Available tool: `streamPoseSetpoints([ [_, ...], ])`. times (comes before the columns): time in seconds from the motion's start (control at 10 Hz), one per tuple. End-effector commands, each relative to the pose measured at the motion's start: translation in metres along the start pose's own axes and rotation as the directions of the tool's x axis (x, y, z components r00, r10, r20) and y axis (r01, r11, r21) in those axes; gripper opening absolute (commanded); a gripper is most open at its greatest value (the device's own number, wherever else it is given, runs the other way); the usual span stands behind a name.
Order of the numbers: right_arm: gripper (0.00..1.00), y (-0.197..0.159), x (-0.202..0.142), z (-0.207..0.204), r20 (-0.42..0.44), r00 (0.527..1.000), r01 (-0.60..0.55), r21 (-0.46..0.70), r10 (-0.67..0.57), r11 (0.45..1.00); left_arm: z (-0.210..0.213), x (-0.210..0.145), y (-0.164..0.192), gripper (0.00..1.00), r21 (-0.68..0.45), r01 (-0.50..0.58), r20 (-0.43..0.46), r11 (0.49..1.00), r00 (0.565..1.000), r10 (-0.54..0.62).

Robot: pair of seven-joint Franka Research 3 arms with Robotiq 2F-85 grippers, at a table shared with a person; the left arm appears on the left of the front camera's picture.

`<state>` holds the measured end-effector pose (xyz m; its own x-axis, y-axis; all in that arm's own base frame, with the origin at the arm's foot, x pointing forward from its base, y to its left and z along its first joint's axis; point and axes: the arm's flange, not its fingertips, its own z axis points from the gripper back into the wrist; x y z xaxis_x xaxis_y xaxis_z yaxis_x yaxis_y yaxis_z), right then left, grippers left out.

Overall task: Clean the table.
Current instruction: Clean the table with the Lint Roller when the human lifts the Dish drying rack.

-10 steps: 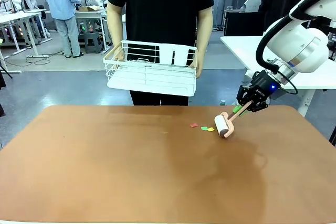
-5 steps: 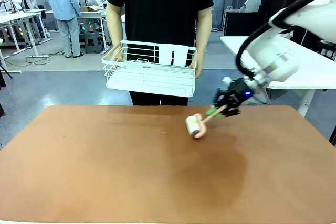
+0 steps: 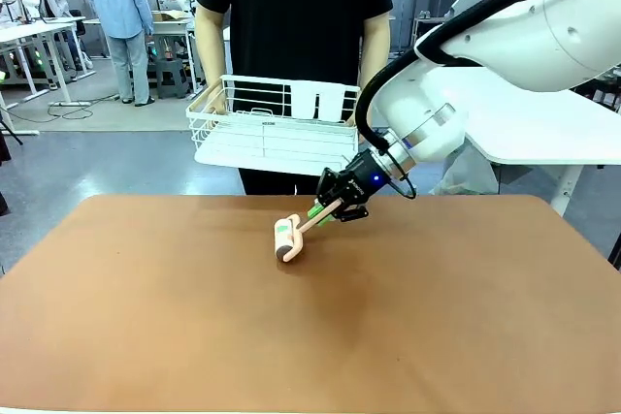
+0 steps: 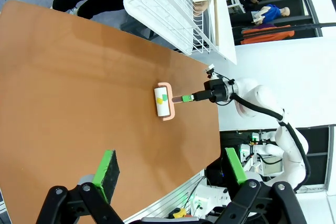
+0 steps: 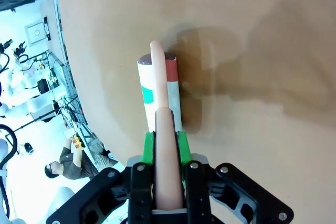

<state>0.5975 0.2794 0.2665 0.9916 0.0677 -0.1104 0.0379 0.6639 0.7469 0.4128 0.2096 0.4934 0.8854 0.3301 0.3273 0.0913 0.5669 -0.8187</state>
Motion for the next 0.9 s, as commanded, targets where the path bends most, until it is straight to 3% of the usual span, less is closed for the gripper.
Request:
streamPoseSetpoints([
  [0.0,0.21,-0.019,-0.019,0.014,0.039,0.997,0.062,-0.012,-0.061,0.998,0.003,0.0,-0.002,1.0,-0.016,0.0,0.007,1.0,1.0,0.0],
  [0.3,0.21,-0.011,-0.029,0.023,0.041,0.998,0.054,-0.002,-0.054,0.999,0.003,0.0,-0.002,1.0,-0.016,0.0,0.007,1.0,1.0,0.0],
  [0.5,0.21,0.007,-0.04,0.05,0.09,0.996,0.017,0.02,-0.018,1.0,0.003,0.0,-0.002,1.0,-0.016,0.0,0.007,1.0,1.0,0.0],
  [0.7,0.21,0.033,-0.061,0.096,0.101,0.994,-0.036,-0.044,0.04,0.998,0.003,0.0,-0.002,1.0,-0.016,0.0,0.007,1.0,1.0,0.0],
  [0.8,0.21,0.048,-0.08,0.126,0.17,0.982,-0.062,-0.117,0.082,0.991,0.003,0.0,-0.002,1.0,-0.016,0.0,0.007,1.0,1.0,0.0],
])
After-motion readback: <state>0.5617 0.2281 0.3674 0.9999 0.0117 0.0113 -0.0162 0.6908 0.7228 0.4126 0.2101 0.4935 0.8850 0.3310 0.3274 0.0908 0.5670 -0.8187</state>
